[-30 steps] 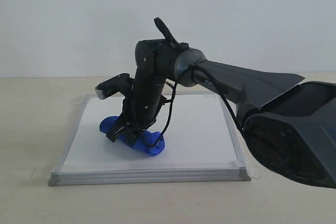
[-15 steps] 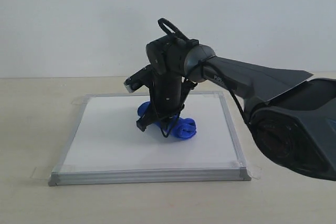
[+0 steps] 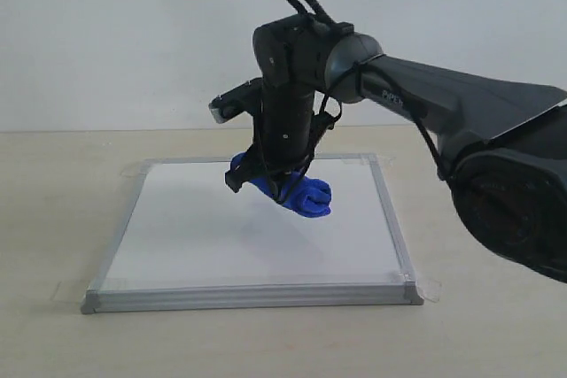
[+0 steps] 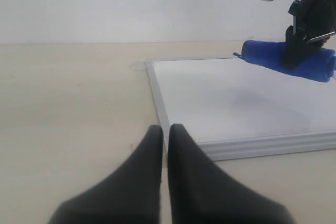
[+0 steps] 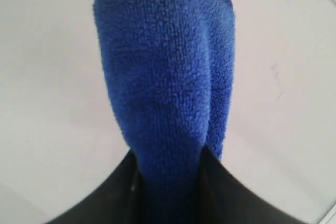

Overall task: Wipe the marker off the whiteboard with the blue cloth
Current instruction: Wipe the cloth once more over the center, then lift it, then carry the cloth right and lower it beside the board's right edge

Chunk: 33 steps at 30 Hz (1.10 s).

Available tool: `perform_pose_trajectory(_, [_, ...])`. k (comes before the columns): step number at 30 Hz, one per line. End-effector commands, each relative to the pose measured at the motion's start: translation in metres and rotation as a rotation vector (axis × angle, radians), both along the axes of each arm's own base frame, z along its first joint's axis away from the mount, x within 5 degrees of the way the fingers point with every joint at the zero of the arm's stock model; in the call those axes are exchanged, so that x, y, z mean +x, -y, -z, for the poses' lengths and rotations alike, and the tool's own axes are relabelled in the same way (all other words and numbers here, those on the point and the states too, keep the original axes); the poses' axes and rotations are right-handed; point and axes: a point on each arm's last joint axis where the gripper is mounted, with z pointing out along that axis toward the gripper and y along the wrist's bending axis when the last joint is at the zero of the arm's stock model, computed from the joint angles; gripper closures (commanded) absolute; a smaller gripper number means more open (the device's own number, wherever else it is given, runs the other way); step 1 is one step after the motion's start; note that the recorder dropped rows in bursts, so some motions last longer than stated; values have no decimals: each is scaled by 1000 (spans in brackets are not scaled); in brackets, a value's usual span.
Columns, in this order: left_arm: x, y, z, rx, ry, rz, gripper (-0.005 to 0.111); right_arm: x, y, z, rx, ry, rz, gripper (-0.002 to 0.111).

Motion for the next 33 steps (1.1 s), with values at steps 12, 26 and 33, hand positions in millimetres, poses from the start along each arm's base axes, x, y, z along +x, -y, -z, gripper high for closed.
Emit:
perform_pose_trajectory(12, [0,0,0,-4,8,4,103,-52,43,-6,-13,-11,74,108])
perform_pose_trajectory(26, [0,0,0,-4,8,4,103,-59,170,-13,-45,47,609,108])
perform_pose_trajectory(33, [0,0,0,-4,8,4,103,-45,169,15,18,100,680,108])
